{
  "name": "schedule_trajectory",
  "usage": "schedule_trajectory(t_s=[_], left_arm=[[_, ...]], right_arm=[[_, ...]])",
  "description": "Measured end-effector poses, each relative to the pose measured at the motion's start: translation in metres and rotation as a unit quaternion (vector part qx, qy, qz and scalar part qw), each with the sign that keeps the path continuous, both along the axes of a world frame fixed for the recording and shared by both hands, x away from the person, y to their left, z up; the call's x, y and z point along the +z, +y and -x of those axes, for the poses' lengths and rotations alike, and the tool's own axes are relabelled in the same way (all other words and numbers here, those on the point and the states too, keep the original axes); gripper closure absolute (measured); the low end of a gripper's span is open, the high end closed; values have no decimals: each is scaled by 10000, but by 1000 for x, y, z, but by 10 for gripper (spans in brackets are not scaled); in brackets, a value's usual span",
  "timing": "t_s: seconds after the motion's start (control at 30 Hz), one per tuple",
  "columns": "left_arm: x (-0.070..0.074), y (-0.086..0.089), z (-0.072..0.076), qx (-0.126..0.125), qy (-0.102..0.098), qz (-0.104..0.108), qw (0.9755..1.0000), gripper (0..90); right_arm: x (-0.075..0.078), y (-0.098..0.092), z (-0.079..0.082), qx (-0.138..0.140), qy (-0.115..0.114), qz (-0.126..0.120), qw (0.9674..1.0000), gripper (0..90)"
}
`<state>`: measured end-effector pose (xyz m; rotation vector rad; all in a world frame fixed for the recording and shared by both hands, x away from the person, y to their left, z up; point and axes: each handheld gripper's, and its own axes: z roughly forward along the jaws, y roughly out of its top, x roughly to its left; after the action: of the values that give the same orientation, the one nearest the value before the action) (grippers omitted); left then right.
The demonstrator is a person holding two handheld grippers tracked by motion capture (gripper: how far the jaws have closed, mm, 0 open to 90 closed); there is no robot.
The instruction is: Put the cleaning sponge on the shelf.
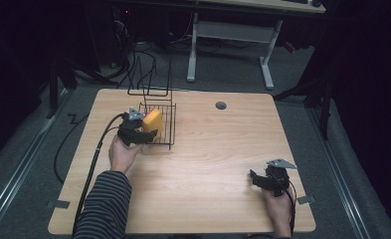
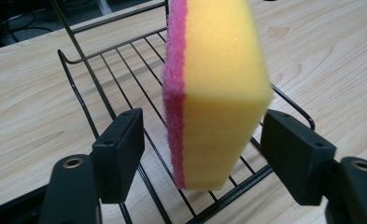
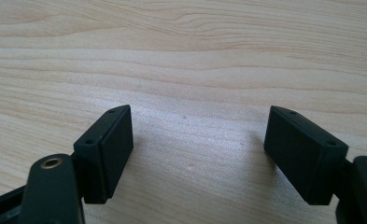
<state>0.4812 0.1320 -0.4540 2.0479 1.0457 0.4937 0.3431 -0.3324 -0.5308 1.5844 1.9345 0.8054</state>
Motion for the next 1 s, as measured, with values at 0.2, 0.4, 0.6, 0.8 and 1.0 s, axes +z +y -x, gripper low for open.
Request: schedule_trajectory(t_s=[0.2,0.4,0.6,0.8,1.0], left_arm=[[3,5,6,29,39,17,10000,236],[6,13,15,46,43,69,10000,203],[10,21,25,68,-8,137,9999,188],[14,27,34,82,-67,203,9997,188],[17,33,43,116,-126,322,9993,198]], right_arm=[[0,0,0,-5,7,-7,10000,240],[0,0,0,-2,7,-9,10000,240],[0,0,0,4,0,2,10000,240],[0,0,0,-1,-6,6,10000,240],[0,0,0,5,-4,7,10000,240]])
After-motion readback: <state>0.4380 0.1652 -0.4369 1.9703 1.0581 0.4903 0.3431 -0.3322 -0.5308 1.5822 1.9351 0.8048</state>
